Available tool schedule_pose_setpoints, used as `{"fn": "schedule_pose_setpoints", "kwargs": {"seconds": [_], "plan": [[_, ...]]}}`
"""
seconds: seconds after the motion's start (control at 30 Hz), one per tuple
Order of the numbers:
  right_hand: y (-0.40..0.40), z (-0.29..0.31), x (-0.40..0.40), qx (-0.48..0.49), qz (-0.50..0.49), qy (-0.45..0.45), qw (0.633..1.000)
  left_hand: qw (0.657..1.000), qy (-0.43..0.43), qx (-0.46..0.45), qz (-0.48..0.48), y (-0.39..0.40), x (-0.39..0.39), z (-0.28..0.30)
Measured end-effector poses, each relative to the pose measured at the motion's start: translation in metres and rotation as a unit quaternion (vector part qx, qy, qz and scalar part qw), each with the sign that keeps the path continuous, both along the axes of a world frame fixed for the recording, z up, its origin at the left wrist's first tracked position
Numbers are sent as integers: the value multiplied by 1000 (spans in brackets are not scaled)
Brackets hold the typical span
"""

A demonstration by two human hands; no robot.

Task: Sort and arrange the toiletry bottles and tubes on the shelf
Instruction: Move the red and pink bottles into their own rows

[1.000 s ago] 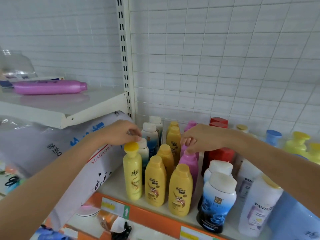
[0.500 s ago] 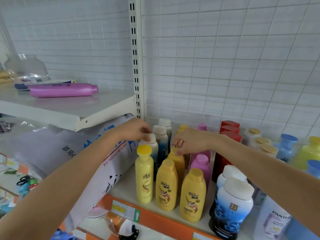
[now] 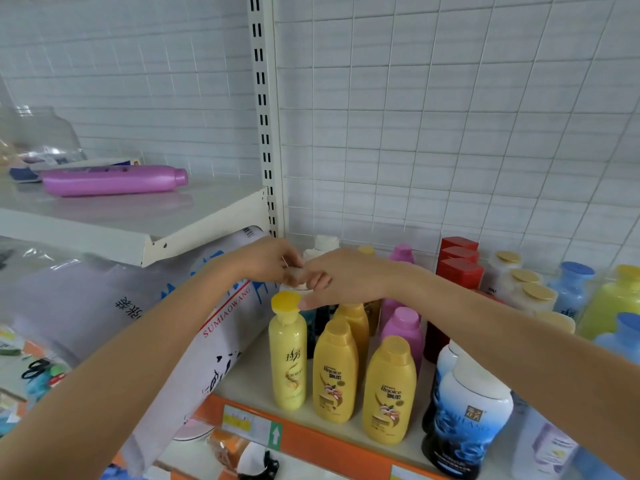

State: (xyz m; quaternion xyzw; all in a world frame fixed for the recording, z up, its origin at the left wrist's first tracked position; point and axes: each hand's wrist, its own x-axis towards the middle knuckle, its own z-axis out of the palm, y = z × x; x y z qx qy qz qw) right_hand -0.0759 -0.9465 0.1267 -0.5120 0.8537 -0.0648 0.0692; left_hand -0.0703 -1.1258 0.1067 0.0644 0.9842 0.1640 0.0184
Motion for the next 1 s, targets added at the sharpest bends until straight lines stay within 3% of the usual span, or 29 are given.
{"fn": "schedule_pose_setpoints", "kwargs": {"seconds": [0.13, 0.3, 0.47, 0.57, 0.73, 0.83, 1.0], "plan": [[-21, -13, 12, -10, 37, 21, 999, 996, 77, 43, 26, -14, 13, 7], [-39, -37, 15, -21, 15, 20, 999, 982, 133, 120, 62, -17, 30, 12], [-23, -16, 11, -60, -16, 19, 998, 974, 159, 144, 68, -8, 33, 29], [3, 11, 3, -117, -75, 14, 990, 961, 222, 149, 68, 6, 25, 39], [67, 67, -7, -284, -191, -45, 939, 943, 283, 171, 32, 39, 8, 53], [106, 88, -7, -374, -237, -70, 894, 948, 261, 180, -10, 60, -1, 58], [164, 104, 15, -428, -299, -39, 852, 958, 201, 172, -109, 106, -1, 53]]}}
